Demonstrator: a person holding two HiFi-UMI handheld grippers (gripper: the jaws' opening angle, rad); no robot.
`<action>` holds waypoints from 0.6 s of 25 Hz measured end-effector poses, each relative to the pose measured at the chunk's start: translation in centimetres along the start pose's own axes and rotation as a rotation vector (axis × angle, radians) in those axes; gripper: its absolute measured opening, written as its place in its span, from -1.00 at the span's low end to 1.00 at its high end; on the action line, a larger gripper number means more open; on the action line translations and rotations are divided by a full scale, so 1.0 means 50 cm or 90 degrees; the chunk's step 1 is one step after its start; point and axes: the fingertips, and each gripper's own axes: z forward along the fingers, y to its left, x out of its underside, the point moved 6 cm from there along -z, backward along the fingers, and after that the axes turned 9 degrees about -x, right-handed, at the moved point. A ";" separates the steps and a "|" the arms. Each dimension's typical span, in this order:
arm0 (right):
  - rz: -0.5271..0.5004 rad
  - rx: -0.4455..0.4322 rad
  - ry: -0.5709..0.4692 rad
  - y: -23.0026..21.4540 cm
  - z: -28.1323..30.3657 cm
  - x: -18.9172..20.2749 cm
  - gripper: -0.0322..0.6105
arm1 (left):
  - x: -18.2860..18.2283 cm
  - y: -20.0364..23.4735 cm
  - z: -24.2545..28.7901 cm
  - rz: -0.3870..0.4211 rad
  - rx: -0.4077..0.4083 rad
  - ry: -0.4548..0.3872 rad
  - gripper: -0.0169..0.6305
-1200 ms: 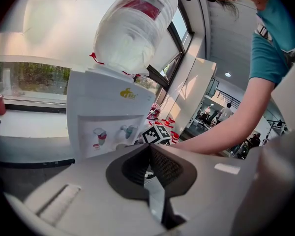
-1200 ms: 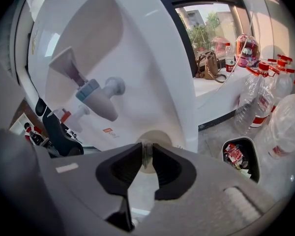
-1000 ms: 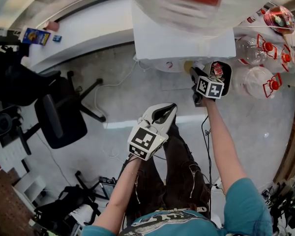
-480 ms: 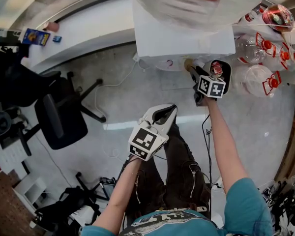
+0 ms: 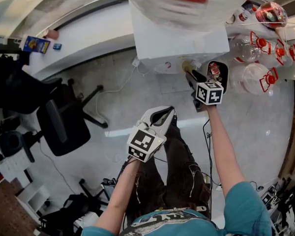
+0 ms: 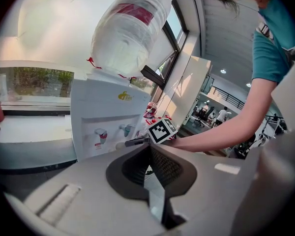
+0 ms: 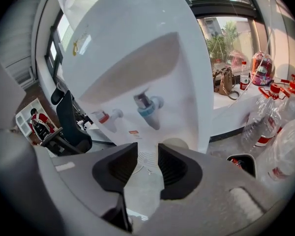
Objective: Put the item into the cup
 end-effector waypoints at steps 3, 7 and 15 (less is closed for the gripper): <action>-0.012 -0.012 -0.018 0.032 -0.023 -0.010 -0.51 | -0.007 0.000 -0.013 0.014 0.005 -0.006 -0.90; -0.021 -0.020 -0.053 0.080 -0.062 -0.030 -0.51 | -0.021 0.002 -0.037 0.030 0.010 -0.006 -0.90; -0.011 -0.046 -0.127 0.211 -0.151 -0.066 -0.54 | -0.050 0.009 -0.102 0.045 0.020 -0.006 -0.90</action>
